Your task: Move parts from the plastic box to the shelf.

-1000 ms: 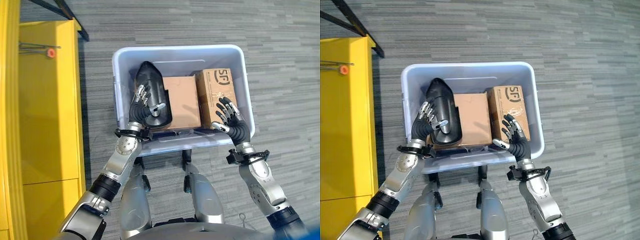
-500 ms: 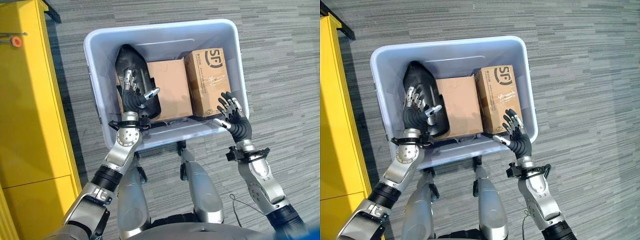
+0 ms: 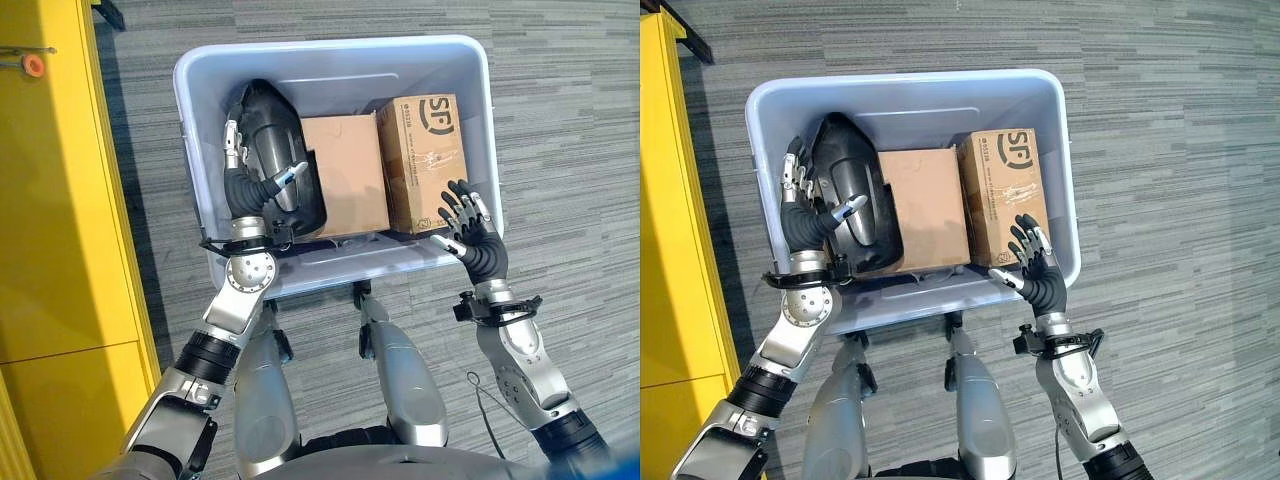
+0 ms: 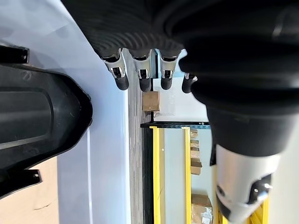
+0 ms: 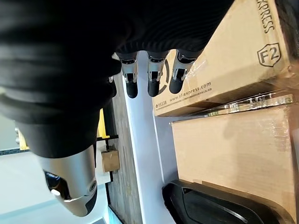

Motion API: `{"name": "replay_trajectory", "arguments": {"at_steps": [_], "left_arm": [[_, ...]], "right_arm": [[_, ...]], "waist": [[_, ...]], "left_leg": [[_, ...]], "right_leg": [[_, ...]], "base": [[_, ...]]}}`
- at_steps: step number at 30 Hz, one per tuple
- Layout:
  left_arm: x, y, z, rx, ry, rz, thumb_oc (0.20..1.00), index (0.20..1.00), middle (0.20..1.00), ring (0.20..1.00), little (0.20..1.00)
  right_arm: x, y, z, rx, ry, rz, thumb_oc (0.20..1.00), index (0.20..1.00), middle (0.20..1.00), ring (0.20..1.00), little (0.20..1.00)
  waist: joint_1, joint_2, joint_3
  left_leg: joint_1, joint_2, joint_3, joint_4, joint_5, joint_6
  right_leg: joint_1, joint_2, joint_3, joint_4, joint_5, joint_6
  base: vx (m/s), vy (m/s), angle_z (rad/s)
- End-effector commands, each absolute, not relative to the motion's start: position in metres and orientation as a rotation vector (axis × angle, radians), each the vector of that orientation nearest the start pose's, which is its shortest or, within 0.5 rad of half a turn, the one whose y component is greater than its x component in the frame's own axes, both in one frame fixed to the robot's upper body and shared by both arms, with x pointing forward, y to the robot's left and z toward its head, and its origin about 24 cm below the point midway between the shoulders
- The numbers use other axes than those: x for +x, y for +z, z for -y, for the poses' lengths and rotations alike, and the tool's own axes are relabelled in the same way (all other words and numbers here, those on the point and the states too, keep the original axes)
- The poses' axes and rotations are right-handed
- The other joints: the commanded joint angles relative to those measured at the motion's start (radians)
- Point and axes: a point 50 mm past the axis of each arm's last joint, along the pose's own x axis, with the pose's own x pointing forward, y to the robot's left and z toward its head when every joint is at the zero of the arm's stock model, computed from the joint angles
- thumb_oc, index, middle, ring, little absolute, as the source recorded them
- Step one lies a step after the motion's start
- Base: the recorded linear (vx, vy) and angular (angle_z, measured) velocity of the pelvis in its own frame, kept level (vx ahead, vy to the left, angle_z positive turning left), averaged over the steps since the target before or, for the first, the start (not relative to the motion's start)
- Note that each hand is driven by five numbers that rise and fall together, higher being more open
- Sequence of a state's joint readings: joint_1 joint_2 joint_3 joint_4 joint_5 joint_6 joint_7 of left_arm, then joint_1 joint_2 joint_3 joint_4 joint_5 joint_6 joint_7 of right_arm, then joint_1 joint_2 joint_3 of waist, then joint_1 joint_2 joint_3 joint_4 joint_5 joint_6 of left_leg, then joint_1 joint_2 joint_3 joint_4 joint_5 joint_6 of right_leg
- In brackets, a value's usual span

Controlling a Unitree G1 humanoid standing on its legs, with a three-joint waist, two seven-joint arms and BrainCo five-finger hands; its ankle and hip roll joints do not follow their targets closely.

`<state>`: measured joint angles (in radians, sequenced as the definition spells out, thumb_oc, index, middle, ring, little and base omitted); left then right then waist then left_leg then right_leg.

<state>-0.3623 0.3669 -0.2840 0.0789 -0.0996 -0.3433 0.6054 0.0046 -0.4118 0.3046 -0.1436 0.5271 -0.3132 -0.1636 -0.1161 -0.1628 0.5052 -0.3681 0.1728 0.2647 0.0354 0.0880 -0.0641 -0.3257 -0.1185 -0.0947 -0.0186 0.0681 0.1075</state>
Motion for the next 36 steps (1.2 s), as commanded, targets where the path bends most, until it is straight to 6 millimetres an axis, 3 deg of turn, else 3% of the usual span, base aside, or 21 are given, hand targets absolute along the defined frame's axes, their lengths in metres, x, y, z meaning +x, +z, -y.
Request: {"name": "replay_trajectory", "arguments": {"at_steps": [1,10,30,36], "left_arm": [[0.289,0.159,-0.155,0.124,0.242,0.728,1.0,1.0,1.0,1.0,1.0],[0.283,0.146,-0.166,0.115,0.315,0.682,1.0,1.0,1.0,1.0,1.0],[0.282,0.135,-0.174,0.122,0.385,0.639,1.0,1.0,1.0,1.0,1.0],[0.287,0.119,-0.178,-0.004,0.419,0.533,1.0,1.0,1.0,1.0,1.0]], "right_arm": [[0.227,0.113,0.167,0.224,0.141,0.415,1.0,1.0,1.0,1.0,1.0],[0.227,0.112,0.168,0.221,0.122,0.411,1.0,1.0,1.0,1.0,1.0],[0.227,0.112,0.169,0.222,0.104,0.417,1.0,1.0,1.0,1.0,1.0],[0.228,0.109,0.168,0.217,0.094,0.404,1.0,1.0,1.0,1.0,1.0]], "waist": [[0.015,-0.017,-0.014],[0.027,-0.009,-0.002],[0.035,-0.021,0.008],[0.033,-0.032,0.015]], "left_leg": [[0.033,0.115,-0.05,0.016,0.041,-0.092],[0.023,0.11,-0.056,0.007,0.048,-0.092],[-0.012,0.108,-0.069,-0.004,0.057,-0.091],[-0.036,0.106,-0.079,-0.003,0.061,-0.09]], "right_leg": [[-0.05,-0.093,-0.018,0.067,0.063,0.061],[-0.055,-0.093,-0.024,0.068,0.06,0.059],[-0.078,-0.09,-0.036,0.062,0.062,0.057],[-0.094,-0.087,-0.037,0.063,0.065,0.054]], "base": [[0.0,0.0,0.0],[0.0,0.001,0.01],[0.0,0.0,0.0],[0.0,-0.002,0.06]]}}
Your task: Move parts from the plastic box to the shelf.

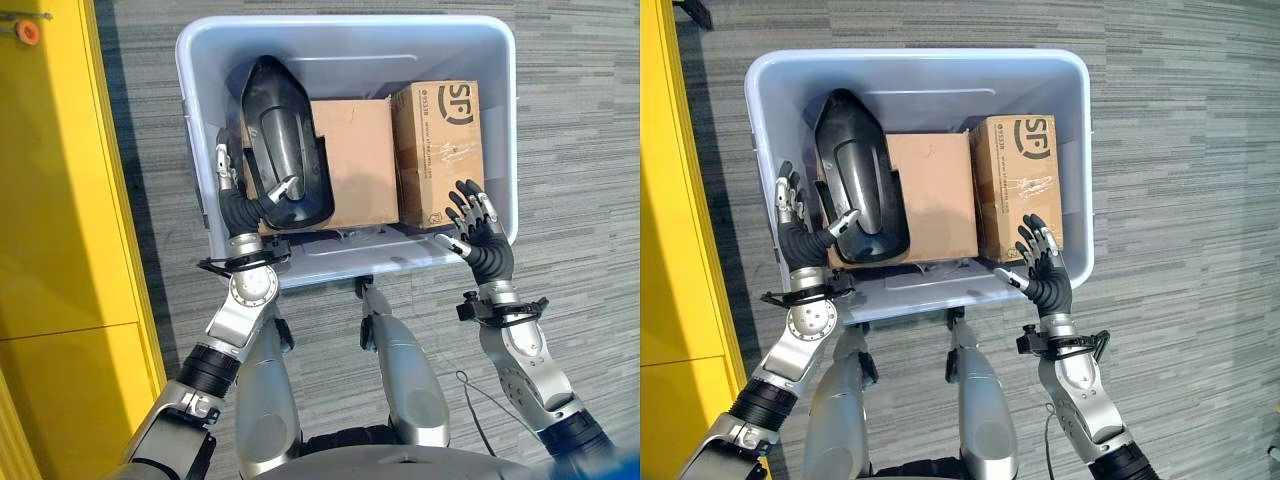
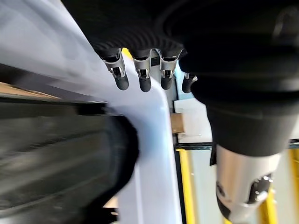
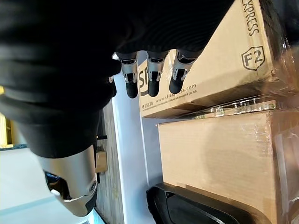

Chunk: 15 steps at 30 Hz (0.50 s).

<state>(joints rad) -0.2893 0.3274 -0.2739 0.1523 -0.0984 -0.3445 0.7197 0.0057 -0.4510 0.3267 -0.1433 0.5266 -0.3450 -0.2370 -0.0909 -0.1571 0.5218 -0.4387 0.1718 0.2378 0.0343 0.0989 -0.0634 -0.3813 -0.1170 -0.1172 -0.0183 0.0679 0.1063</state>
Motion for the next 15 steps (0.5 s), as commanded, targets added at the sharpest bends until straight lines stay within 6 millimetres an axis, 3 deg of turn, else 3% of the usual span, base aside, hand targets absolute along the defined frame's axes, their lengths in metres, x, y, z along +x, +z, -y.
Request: {"name": "replay_trajectory", "arguments": {"at_steps": [1,15], "left_arm": [[0.288,0.117,-0.18,-0.022,0.438,0.521,1.0,1.0,1.0,1.0,1.0],[0.293,0.107,-0.195,-0.07,0.556,0.45,1.0,1.0,1.0,1.0,1.0]], "right_arm": [[0.228,0.109,0.168,0.217,0.09,0.402,1.0,1.0,1.0,1.0,1.0],[0.228,0.108,0.167,0.232,0.082,0.393,1.0,1.0,1.0,1.0,1.0]], "waist": [[0.007,-0.039,-0.002],[-0.003,-0.067,-0.002]], "left_leg": [[0.03,0.107,-0.053,-0.002,0.05,-0.09],[-0.024,0.11,-0.059,0.001,0.052,-0.092]], "right_leg": [[-0.042,-0.088,-0.015,0.063,0.065,0.056],[-0.086,-0.077,-0.017,0.063,0.068,0.054]], "base": [[0.0,0.0,0.0],[0.0,0.0,0.0]]}}
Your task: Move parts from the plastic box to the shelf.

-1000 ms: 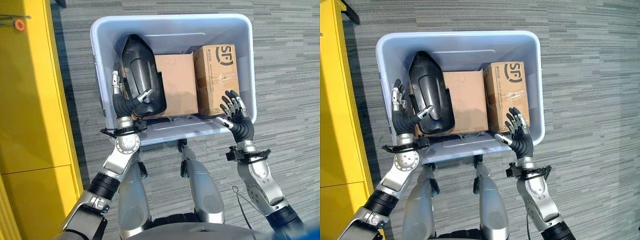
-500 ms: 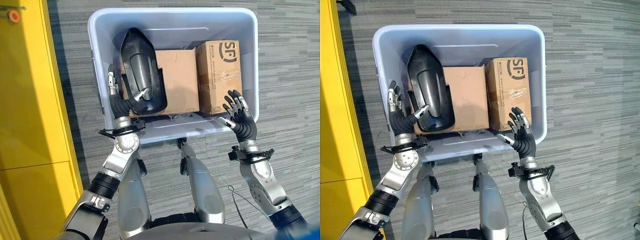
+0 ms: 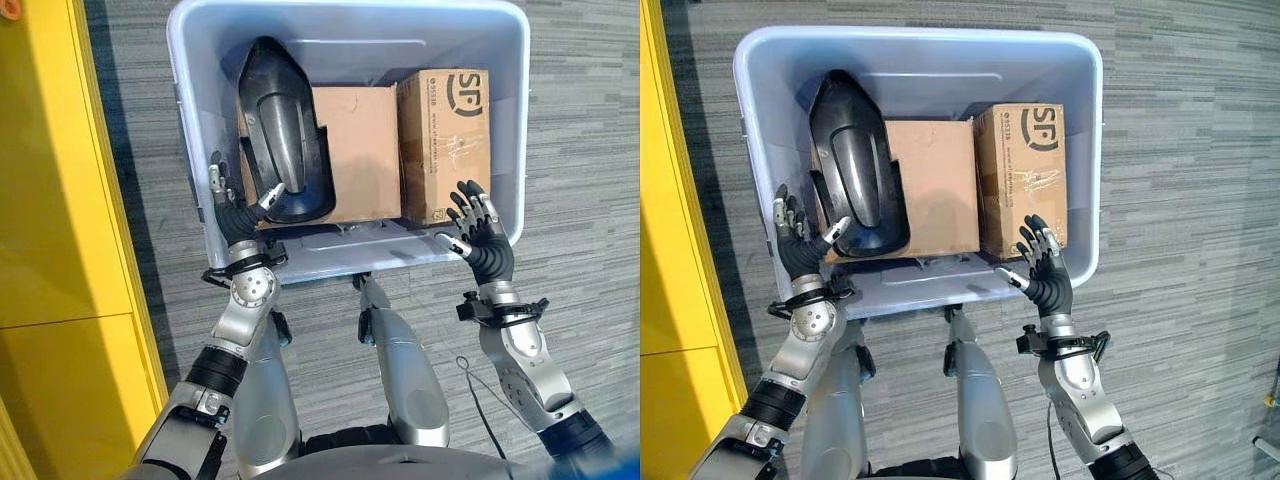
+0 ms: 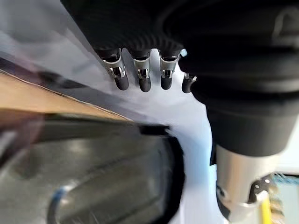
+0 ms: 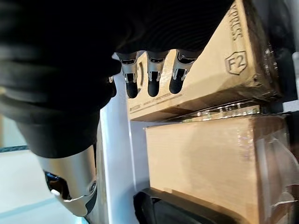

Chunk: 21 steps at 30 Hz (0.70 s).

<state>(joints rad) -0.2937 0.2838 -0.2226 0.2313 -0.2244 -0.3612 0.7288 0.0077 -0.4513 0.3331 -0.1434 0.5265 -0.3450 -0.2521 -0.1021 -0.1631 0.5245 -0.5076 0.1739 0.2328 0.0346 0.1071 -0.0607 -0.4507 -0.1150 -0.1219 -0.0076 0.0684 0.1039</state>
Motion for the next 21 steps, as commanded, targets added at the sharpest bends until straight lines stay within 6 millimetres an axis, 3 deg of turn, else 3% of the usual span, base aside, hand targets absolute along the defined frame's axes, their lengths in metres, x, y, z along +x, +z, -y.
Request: {"name": "replay_trajectory", "arguments": {"at_steps": [1,3,4,5,13,21], "left_arm": [[0.295,0.105,-0.196,-0.075,0.571,0.44,1.0,1.0,1.0,1.0,1.0],[0.296,0.105,-0.196,-0.08,0.578,0.437,1.0,1.0,1.0,1.0,1.0],[0.297,0.107,-0.197,-0.081,0.582,0.441,1.0,1.0,1.0,1.0,1.0],[0.299,0.107,-0.197,-0.075,0.586,0.435,1.0,1.0,1.0,1.0,1.0],[0.324,0.119,-0.197,-0.076,0.608,0.413,1.0,1.0,1.0,1.0,1.0],[0.339,0.118,-0.189,-0.062,0.585,0.353,1.0,1.0,1.0,1.0,1.0]], "right_arm": [[0.228,0.108,0.166,0.232,0.084,0.394,1.0,1.0,1.0,1.0,1.0],[0.228,0.108,0.166,0.232,0.084,0.392,1.0,1.0,1.0,1.0,1.0],[0.229,0.109,0.166,0.234,0.084,0.394,1.0,1.0,1.0,1.0,1.0],[0.229,0.108,0.166,0.235,0.085,0.392,1.0,1.0,1.0,1.0,1.0],[0.231,0.109,0.163,0.23,0.108,0.384,1.0,1.0,1.0,1.0,1.0],[0.232,0.108,0.162,0.219,0.129,0.376,1.0,1.0,1.0,1.0,1.0]], "waist": [[0.006,-0.065,-0.005],[0.005,-0.064,-0.005],[0.003,-0.068,-0.005],[0.0,-0.067,-0.005],[-0.028,-0.086,-0.005],[-0.048,-0.085,-0.012]], "left_leg": [[0.038,0.108,-0.053,0.002,0.043,-0.094],[0.052,0.111,-0.058,-0.001,0.022,-0.103],[0.036,0.108,-0.053,0.0,0.043,-0.094],[0.05,0.112,-0.057,-0.002,0.022,-0.103],[0.056,0.115,-0.05,-0.002,0.019,-0.103],[0.065,0.113,-0.044,-0.002,0.014,-0.101]], "right_leg": [[-0.023,-0.079,-0.012,0.053,0.068,0.057],[-0.011,-0.076,-0.012,0.054,0.05,0.063],[-0.029,-0.079,-0.012,0.053,0.068,0.057],[-0.018,-0.074,-0.01,0.055,0.05,0.063],[-0.029,-0.064,0.006,0.063,0.048,0.061],[-0.031,-0.061,0.016,0.069,0.046,0.061]], "base": [[0.0,0.0,0.0],[0.04,-0.001,0.0],[0.08,0.008,-0.01],[0.0,0.0,0.0],[0.01,0.003,0.0],[0.0,0.0,0.0]]}}
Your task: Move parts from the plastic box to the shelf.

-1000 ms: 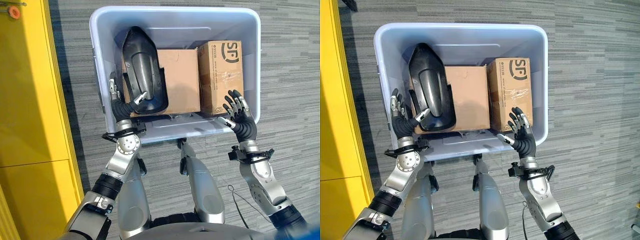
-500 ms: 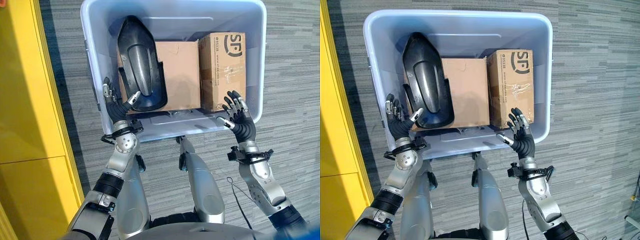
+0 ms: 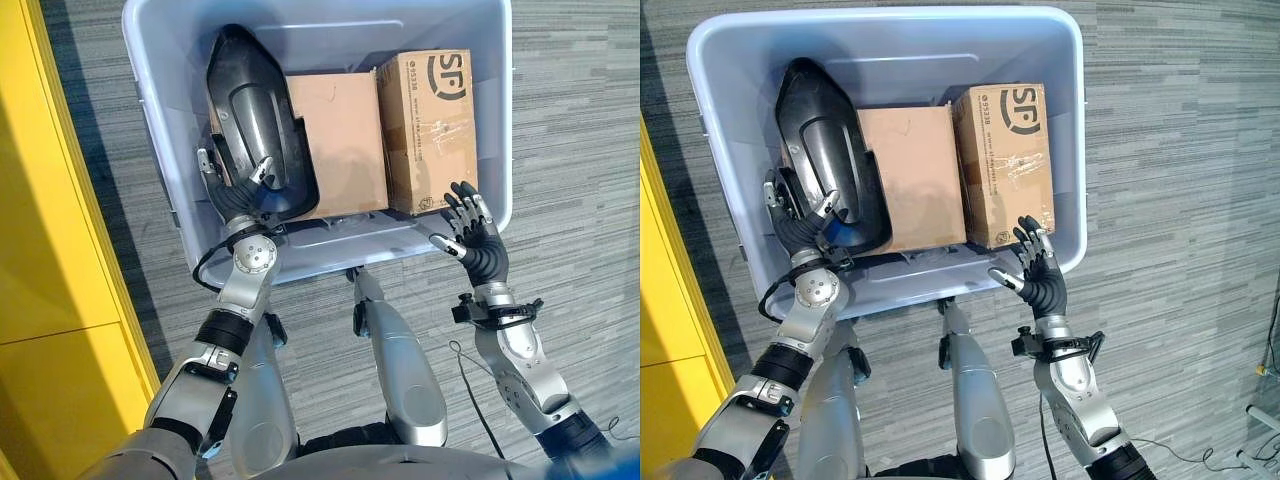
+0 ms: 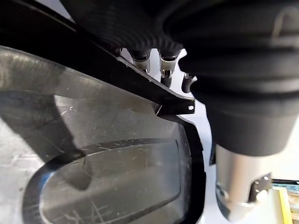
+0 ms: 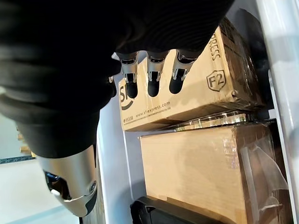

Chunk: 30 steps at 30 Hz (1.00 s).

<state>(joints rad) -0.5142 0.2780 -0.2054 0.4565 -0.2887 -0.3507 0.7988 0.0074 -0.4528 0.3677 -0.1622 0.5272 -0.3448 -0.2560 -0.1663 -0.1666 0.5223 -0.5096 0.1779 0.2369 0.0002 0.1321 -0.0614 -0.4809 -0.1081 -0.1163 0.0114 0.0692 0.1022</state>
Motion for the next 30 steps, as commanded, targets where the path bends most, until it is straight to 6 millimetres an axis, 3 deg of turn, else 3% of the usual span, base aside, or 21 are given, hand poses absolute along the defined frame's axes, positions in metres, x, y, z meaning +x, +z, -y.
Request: {"name": "replay_trajectory", "arguments": {"at_steps": [1,4,5,6,25,30], "left_arm": [[0.341,0.119,-0.188,-0.071,0.582,0.35,1.0,1.0,1.0,1.0,1.0],[0.349,0.11,-0.188,-0.151,0.583,0.263,1.0,1.0,1.0,1.0,1.0],[0.35,0.109,-0.189,-0.17,0.582,0.253,0.827,0.827,0.827,0.827,0.827],[0.353,0.106,-0.191,-0.23,0.596,0.221,0.2,0.2,0.2,0.2,0.2],[0.339,0.08,-0.199,-0.311,0.597,0.144,0.2,0.2,0.2,0.2,0.2],[0.336,0.076,-0.202,-0.33,0.6,0.135,0.2,0.2,0.2,0.2,0.2]], "right_arm": [[0.232,0.109,0.162,0.218,0.131,0.377,1.0,1.0,1.0,1.0,1.0],[0.232,0.109,0.161,0.215,0.14,0.37,1.0,1.0,1.0,1.0,1.0],[0.232,0.109,0.161,0.215,0.14,0.369,1.0,1.0,1.0,1.0,1.0],[0.231,0.108,0.161,0.222,0.141,0.358,1.0,1.0,1.0,1.0,1.0],[0.232,0.099,0.163,0.226,0.13,0.305,1.0,1.0,1.0,1.0,1.0],[0.234,0.098,0.162,0.229,0.134,0.299,1.0,1.0,1.0,1.0,1.0]], "waist": [[0.014,-0.081,-0.011],[0.001,-0.079,-0.022],[-0.002,-0.08,-0.023],[-0.007,-0.077,-0.028],[0.017,-0.04,-0.061],[0.026,-0.03,-0.074]], "left_leg": [[0.068,0.109,-0.048,0.033,-0.011,-0.1],[0.068,0.11,-0.046,0.038,-0.013,-0.1],[0.067,0.109,-0.046,0.039,-0.014,-0.1],[0.068,0.107,-0.047,0.043,-0.016,-0.1],[0.114,0.091,-0.047,0.048,-0.03,-0.092],[0.123,0.084,-0.038,0.049,-0.013,-0.084]], "right_leg": [[-0.001,-0.069,0.011,0.051,0.045,0.063],[-0.005,-0.065,0.019,0.055,0.044,0.063],[-0.006,-0.064,0.02,0.056,0.044,0.063],[-0.006,-0.063,0.023,0.058,0.043,0.062],[0.038,-0.076,0.024,0.064,0.033,0.06],[0.046,-0.083,0.028,0.064,0.046,0.053]], "base": [[0.0,0.0,0.0],[0.0,0.0,0.0],[0.0,0.0,0.0],[0.0,0.0,0.0],[0.0,0.001,0.0],[-0.03,0.017,-0.04]]}}
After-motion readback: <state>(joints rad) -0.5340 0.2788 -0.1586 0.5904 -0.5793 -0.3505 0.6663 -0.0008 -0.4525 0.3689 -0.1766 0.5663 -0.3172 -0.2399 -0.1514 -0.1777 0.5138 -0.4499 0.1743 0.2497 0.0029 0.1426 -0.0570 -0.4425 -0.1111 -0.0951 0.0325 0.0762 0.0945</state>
